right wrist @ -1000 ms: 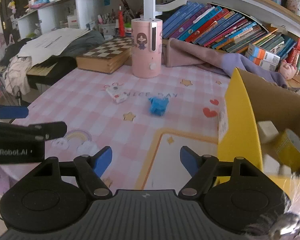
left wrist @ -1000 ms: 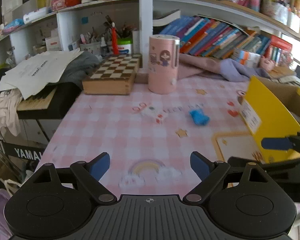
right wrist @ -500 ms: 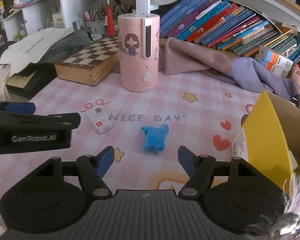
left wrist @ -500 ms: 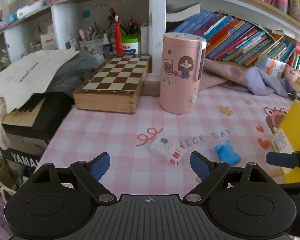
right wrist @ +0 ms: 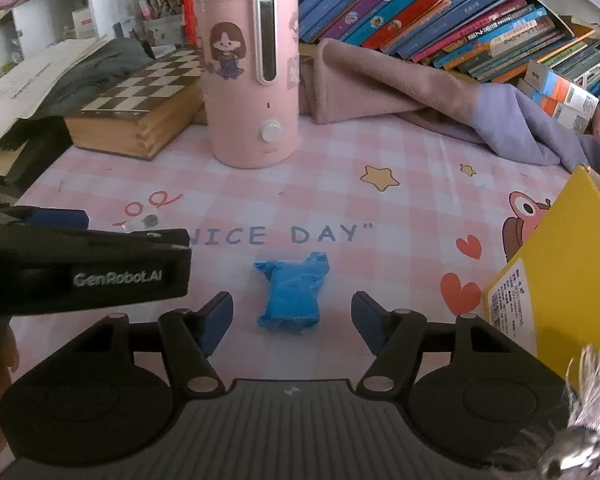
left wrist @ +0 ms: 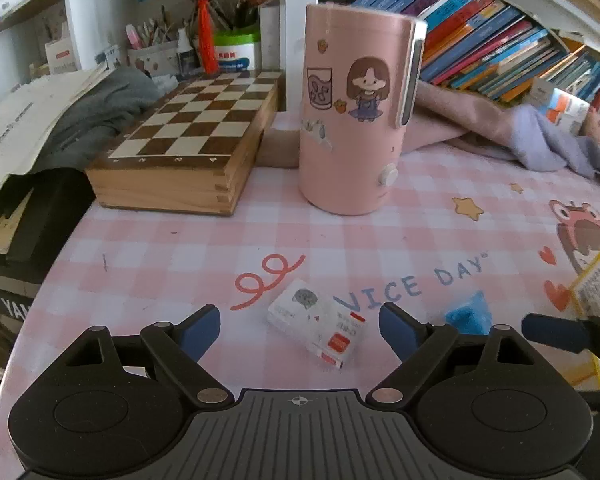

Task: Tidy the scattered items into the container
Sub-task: 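Move the right tool to the blue bag while the left tool approaches the white medicine box, then grasp the blue bag with the right tool while the left tool grasps the white medicine box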

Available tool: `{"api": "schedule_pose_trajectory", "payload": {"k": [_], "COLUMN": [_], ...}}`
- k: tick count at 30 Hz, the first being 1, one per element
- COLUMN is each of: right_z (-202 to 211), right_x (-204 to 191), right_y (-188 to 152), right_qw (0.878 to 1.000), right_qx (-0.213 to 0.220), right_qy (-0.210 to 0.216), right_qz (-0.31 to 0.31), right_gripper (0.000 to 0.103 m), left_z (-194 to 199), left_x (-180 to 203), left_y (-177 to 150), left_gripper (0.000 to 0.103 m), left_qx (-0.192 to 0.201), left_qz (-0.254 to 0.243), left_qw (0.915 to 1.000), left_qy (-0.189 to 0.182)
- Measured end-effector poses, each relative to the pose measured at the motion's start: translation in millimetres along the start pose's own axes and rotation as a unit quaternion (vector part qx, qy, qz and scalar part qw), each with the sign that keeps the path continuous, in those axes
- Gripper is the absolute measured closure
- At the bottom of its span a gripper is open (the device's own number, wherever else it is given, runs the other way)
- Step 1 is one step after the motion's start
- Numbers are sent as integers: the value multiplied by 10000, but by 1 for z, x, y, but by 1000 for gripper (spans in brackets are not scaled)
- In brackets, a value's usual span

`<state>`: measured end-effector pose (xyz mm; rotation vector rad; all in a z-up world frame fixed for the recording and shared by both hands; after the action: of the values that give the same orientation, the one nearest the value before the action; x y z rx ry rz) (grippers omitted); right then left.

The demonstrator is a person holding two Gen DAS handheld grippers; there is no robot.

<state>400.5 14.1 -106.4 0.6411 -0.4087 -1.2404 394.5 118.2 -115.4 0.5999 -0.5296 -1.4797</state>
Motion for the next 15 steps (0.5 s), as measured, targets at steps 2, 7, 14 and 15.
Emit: {"api": "schedule_pose_trajectory", "payload": {"k": [2, 7, 14, 15], "right_z": [-5, -12, -10, -9], "right_x": [1, 3, 0, -1], "right_y": [1, 0, 1, 1], "right_qw": [10000, 9999, 9999, 9999], "right_qx": [-43, -107, -47, -60], "right_qy": [-22, -17, 97, 106], "right_qz": [-17, -48, 69, 79], "right_gripper": [41, 46, 72, 73], "left_z": [-7, -17, -13, -12], "left_x": [0, 0, -3, -4], "left_y": [1, 0, -2, -3], "left_gripper": [16, 30, 45, 45], "left_qx": [-57, -193, -143, -151], "left_qz": [59, 144, 92, 146], "left_qw": [10000, 9997, 9998, 9997], "left_qy": [48, -63, -90, -123]}}
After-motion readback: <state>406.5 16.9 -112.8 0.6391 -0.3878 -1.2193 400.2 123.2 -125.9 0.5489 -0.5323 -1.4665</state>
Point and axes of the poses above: each gripper's, at about its wrist camera, not at the fingertips, and z roughly against the way its jaws point, x to its right, y to its top, the point moved 1 cm from there along -z, roughly the way its jaws point, and after that the axes turned 4 degrees about -z, right-handed, at the moved point
